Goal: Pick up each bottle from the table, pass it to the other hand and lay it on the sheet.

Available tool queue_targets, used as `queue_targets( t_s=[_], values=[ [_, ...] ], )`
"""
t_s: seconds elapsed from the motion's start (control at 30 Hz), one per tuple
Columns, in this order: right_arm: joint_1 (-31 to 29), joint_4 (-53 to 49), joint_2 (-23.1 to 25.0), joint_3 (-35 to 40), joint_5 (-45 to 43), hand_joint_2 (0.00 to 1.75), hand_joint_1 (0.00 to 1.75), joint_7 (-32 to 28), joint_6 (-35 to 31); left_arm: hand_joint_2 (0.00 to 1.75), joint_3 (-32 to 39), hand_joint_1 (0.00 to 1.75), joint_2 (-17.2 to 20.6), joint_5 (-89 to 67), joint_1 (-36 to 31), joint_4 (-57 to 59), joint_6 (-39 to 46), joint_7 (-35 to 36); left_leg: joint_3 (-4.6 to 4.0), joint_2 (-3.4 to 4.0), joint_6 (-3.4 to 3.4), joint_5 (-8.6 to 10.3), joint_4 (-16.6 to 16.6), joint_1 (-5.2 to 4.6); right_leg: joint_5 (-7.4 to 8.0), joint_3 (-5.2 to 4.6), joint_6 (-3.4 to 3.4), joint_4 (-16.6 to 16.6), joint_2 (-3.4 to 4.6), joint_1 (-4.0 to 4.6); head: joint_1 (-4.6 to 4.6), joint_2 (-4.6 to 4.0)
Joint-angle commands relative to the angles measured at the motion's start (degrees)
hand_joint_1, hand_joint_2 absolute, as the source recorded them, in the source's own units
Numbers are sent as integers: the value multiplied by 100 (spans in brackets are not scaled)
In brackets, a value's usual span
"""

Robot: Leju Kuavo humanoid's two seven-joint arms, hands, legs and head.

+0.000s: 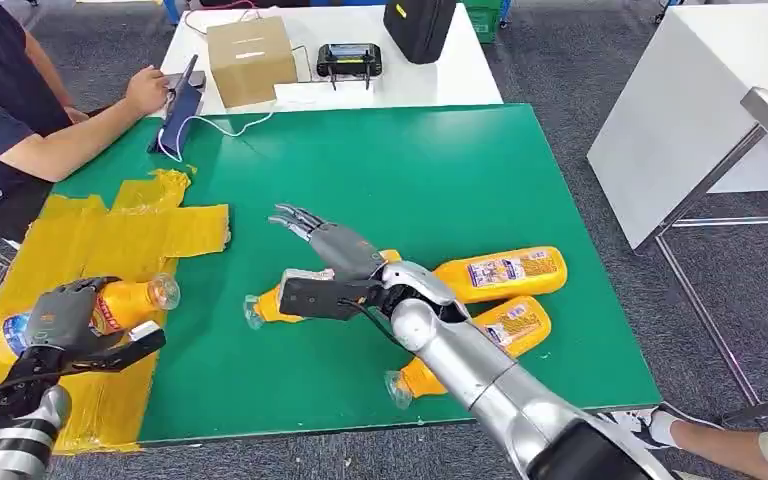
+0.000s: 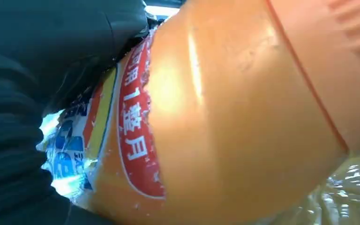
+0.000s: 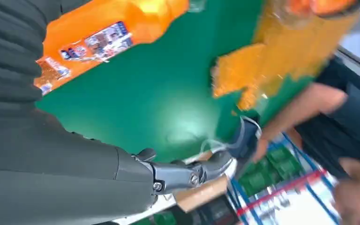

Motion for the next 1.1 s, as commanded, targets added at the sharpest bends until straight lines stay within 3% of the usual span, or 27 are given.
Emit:
queue_targets(
  t_s=[0.03,0.13,0.33,0.37,0.4,0.63,0.8,0.9,1.1],
  values=[
    [-1479,2100,96,948,105,175,0,201,732,175,-229,175,136,739,-787,1806,-527,-847,15,-6,-2,-3,-1,-2,-4,11,-4,4,24,-6,0,0],
    [-1561,2399,141,1046,153,175,0,162,570,175,-102,175,30,1645,-646,1588,-953,-1669,34,-15,-5,-7,-5,2,-9,29,-10,2,42,-6,0,0],
    [-1585,2483,155,1118,193,175,0,191,596,175,-98,175,-3,2016,-561,1423,-1162,-1994,26,-28,-7,-3,1,6,-9,25,-8,4,25,-1,4,0],
    [-1615,2554,158,1143,173,175,0,206,690,0,-159,166,-4,2224,-581,1383,-1396,-2061,25,-22,-7,-1,-2,1,-8,22,-6,4,23,-6,0,0],
    [-1659,2656,151,1194,176,175,0,230,744,0,-199,0,-39,2591,-599,1278,-1597,-2250,22,-16,-7,3,-5,-3,-5,17,-5,5,19,-8,-2,0],
    [-1681,3115,85,1288,242,175,0,207,713,0,-519,0,-110,4206,-467,573,-2906,-2909,29,-46,-9,-2,5,8,-15,34,-8,3,15,-1,0,0],
    [-1616,3349,8,1311,333,175,0,297,715,0,-691,0,-122,6297,-271,-316,-4145,-2911,34,-48,-12,-10,11,13,-21,41,-10,7,25,2,2,0],
    [-1584,3379,-21,1317,362,175,0,269,660,0,-719,0,-137,6480,-297,-360,-4216,-2911,6,-25,-9,9,2,2,-1,4,-2,2,-5,0,2,0],
    [-1406,3546,-147,1337,521,175,0,445,467,0,-590,0,-361,7194,-432,-443,-4680,-2911,22,-49,-11,2,4,10,-11,26,-7,1,3,2,0,0]
  ],
)
